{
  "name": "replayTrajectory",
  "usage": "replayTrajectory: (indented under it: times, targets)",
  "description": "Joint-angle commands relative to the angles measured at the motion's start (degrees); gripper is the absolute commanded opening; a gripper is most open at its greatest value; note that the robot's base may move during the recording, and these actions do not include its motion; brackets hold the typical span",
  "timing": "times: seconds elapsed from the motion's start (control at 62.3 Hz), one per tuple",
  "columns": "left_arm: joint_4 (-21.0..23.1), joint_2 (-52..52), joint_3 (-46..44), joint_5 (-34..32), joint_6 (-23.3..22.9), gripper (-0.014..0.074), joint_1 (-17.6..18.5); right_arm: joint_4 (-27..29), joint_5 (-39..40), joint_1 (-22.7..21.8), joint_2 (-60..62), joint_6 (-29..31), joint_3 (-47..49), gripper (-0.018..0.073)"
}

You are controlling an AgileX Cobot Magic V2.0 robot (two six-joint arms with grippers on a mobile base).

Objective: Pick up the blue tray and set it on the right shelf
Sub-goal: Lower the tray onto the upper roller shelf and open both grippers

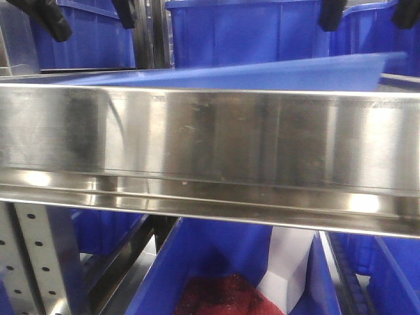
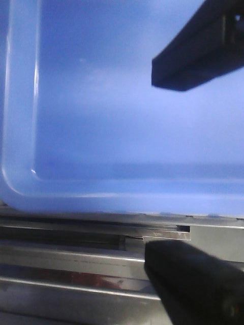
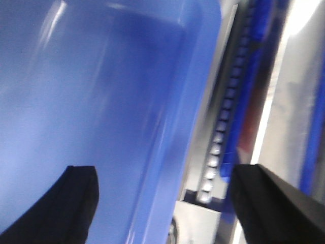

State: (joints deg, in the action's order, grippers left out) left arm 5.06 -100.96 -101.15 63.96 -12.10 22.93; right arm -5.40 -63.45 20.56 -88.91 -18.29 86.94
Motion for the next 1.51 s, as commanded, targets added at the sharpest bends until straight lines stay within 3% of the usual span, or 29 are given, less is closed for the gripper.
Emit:
replayTrajectory:
  times: [0.0,0.16,0.273,0.417,0.513,0.593,0.706,0.898,1.026,1.267,1.492]
  targets:
    - [0.11,3.95,-1.97,-2.64,0.87,0.0547,0.14,-2.44,1.98,-0.09,2.92,0.72,2.02,0.0634]
    - [0.11,8.18,-1.85,-0.11,6.27,0.0545,0.62,-2.44,1.85,-0.09,6.44,0.77,1.61,0.063]
    - [0.02,14.09,0.06,-0.07,9.49,0.0508,1.81,-2.36,2.18,-0.03,11.3,2.18,-0.48,0.0565]
    - [0.28,24.38,8.02,-4.44,10.7,0.0378,2.22,-2.36,3.92,-0.03,19.28,3.71,-6.6,0.0345]
    - [1.21,34.34,17.38,-9.45,11.08,0.0232,2.22,-2.36,6.82,-0.03,26.88,5.48,-13.15,0.0157]
    - [1.21,42.9,25.8,-13.65,11.3,0.0109,2.22,-2.28,9.52,-0.03,32.84,7.13,-18.87,0.0053]
    - [1.21,55.56,38.26,-21.61,11.38,-0.0052,2.22,-2.23,14.17,-0.03,42.69,8.76,-27.37,0.0057]
    - [0.92,76.97,58.29,-33.19,11.38,-0.0048,2.22,-2.19,23.51,-0.03,59.07,11.38,-42.25,0.0057]
    - [-0.42,88.31,68.07,-37.37,11.38,-0.0048,2.12,-2.19,30.15,-0.03,67.29,11.56,-50.61,0.0057]
    - [-0.91,95.77,74.37,-40.18,11.38,-0.0048,2.11,-2.19,47.44,-0.03,75.52,12.17,-61.53,0.0057]
    - [-0.91,95.77,74.52,-40.24,11.38,-0.0048,2.11,-2.19,49.94,-0.03,75.52,12.17,-62.41,0.0057]
